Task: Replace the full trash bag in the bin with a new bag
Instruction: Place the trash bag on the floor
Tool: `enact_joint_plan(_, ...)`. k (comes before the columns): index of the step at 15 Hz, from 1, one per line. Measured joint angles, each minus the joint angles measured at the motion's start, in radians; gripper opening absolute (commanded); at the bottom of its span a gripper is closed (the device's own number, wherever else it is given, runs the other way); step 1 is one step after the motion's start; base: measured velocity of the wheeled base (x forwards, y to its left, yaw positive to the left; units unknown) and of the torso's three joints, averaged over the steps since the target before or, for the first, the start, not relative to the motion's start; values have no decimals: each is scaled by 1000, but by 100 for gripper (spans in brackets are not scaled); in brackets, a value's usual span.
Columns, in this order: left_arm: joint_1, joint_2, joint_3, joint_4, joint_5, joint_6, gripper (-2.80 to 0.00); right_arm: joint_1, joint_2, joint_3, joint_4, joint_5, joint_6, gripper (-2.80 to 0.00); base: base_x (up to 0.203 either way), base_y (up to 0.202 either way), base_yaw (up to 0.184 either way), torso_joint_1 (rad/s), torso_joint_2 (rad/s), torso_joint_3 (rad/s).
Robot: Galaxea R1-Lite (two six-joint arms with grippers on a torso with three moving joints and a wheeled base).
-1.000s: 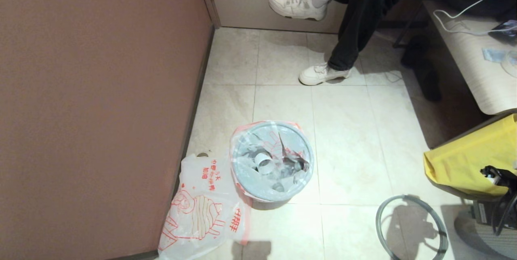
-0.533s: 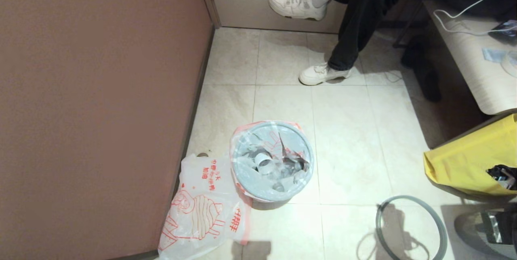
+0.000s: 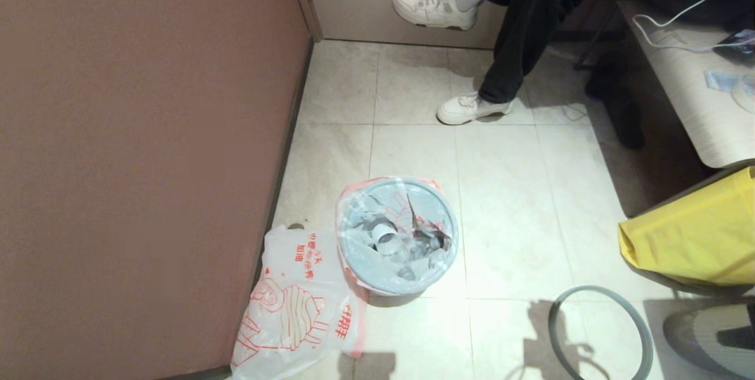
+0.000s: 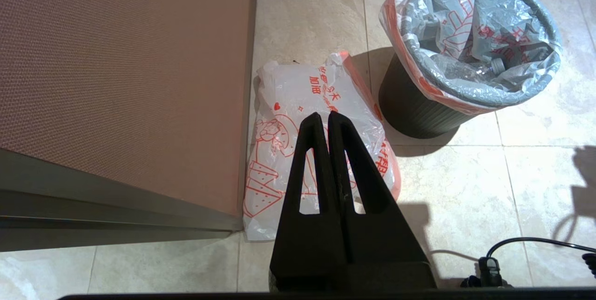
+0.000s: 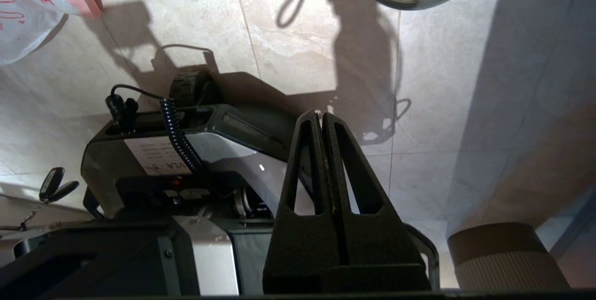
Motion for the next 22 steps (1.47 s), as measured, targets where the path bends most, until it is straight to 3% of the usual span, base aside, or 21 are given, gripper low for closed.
enact_joint_plan(5, 0, 0, 0, 0, 0, 0, -280, 59, -24, -61, 26, -3, 4, -280, 0, 0, 0, 0, 0, 0)
enact_joint_plan(11, 0, 0, 0, 0, 0, 0, -280, 122, -39, -34, -72, -2, 95, -280, 0, 0, 0, 0, 0, 0)
enact_joint_plan(16, 0, 0, 0, 0, 0, 0, -280, 142, 19, -71, -128, 3, 102, -280, 0, 0, 0, 0, 0, 0)
enact_joint_plan(22, 0, 0, 0, 0, 0, 0, -280, 307, 250, -275, -128, -36, 103, -280, 0, 0, 0, 0, 0, 0)
